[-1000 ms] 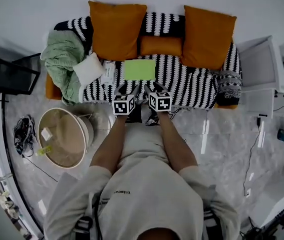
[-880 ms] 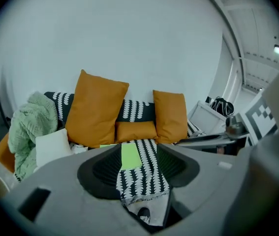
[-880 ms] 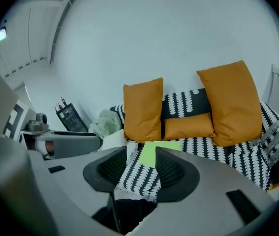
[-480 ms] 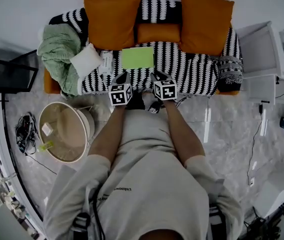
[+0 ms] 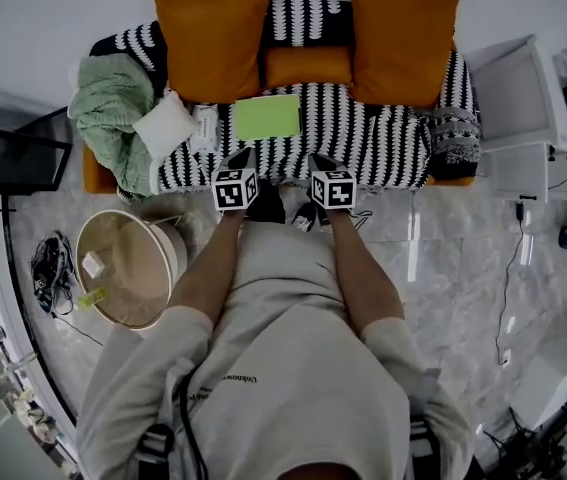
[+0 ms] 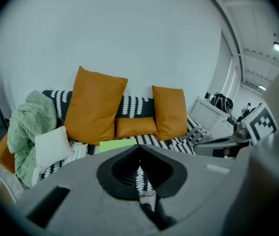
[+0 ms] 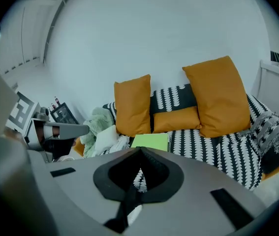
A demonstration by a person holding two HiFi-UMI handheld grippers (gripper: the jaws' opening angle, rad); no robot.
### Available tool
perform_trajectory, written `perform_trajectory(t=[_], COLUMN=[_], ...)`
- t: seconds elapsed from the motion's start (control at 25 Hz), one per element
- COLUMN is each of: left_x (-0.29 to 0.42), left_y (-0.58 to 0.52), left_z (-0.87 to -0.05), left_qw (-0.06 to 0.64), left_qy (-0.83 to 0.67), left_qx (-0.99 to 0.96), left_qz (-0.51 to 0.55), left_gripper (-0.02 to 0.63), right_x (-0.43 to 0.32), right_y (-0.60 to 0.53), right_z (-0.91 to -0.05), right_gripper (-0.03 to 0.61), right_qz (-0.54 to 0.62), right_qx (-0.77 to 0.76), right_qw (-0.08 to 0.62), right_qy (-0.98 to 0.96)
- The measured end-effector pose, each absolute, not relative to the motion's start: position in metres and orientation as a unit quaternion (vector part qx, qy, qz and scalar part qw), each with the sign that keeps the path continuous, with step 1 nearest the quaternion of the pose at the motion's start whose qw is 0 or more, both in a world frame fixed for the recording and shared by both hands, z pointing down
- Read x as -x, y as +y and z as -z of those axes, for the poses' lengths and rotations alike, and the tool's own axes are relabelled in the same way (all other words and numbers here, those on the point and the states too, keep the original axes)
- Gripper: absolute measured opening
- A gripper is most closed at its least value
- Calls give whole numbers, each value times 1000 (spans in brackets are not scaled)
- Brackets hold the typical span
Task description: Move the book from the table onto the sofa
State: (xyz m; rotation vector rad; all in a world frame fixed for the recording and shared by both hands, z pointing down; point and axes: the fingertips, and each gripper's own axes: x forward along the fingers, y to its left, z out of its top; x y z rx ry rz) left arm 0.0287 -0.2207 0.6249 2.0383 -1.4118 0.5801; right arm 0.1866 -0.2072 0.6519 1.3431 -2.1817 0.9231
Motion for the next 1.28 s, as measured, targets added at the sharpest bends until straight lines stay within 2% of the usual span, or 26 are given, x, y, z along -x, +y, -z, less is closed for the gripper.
perform_trajectory(t=[0.36,0.56,0.88,1.28], left_x=[-19,-10,-2,0], left_y=[-217,-215,-210,-208], left_z=[-632,-630,-634,-633], left_qw=[292,284,310,311], left_qy=[-544,-561,-574,-578], left_qx=[-752,-744,-728,-726], left_qz=[-231,-228,-211,-204], left_gripper=[9,11,10,11], right_x=[-184,-179,-178,-181], right_y=[-214,-217,-211,-211], right_z=[-643,-636,-639,-641], right_gripper=[6,6,6,6], right_qz=[-378,-354,-324,-314], right_qx=[-486,-487,-481,-486], right_qw=[127,147,183,197], right_qy=[-778,-785,-794,-792])
